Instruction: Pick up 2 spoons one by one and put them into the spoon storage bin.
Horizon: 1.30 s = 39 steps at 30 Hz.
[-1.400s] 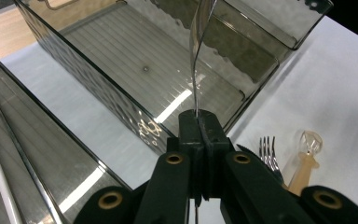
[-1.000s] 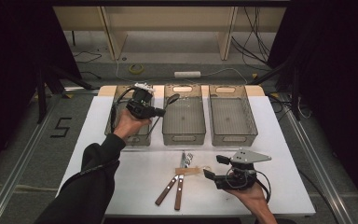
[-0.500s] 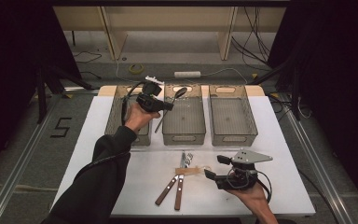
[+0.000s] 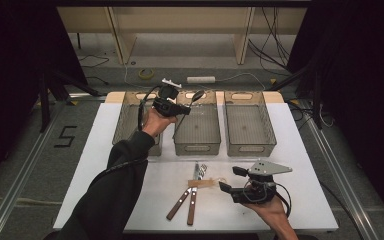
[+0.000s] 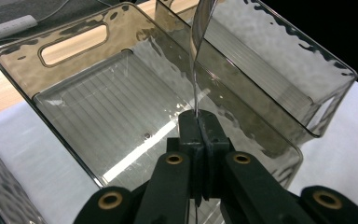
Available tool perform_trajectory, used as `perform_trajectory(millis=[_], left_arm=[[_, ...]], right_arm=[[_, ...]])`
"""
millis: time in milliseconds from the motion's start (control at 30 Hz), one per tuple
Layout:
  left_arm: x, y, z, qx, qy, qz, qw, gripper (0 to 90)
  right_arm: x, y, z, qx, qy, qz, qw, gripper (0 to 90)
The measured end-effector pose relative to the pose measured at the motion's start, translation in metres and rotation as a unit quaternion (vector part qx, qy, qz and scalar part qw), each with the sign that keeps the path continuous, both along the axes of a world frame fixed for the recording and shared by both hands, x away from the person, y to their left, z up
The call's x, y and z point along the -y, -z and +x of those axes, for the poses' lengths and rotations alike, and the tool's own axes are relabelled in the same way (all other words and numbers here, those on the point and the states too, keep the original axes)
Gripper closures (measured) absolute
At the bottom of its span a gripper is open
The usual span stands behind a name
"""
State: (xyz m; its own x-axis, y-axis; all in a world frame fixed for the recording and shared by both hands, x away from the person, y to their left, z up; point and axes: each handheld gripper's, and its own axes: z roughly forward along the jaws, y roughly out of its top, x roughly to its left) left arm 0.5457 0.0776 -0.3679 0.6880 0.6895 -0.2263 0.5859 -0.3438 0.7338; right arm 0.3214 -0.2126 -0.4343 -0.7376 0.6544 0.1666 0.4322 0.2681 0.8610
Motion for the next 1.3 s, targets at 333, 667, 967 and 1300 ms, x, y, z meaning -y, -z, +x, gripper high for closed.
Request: perform_trajectory(millis=[333,667,967,1300], left_arm=[[0.003,0.007,0.007,-0.004,-0.016,-0.009,0.9998,89.2],[0.004,0.016,0.01,-0.009,-0.037,-0.014,0.9992,88.7],[0.01,0.023,0.012,-0.018,-0.039,-0.006,0.9991,88.4],[0.012,0.027,0.014,-0.024,-0.048,-0.001,0.9986,87.9]], right_arm=[[0.0,0.0,0.0,0.0,-0.001,-0.001,1.0,26.5],[0.0,0.0,0.0,0.0,-0.002,0.0,1.0,26.5],[0.0,0.0,0.001,-0.001,-0.004,0.001,1.0,26.5],[0.0,0.0,0.001,-0.001,-0.004,0.002,1.0,26.5]])
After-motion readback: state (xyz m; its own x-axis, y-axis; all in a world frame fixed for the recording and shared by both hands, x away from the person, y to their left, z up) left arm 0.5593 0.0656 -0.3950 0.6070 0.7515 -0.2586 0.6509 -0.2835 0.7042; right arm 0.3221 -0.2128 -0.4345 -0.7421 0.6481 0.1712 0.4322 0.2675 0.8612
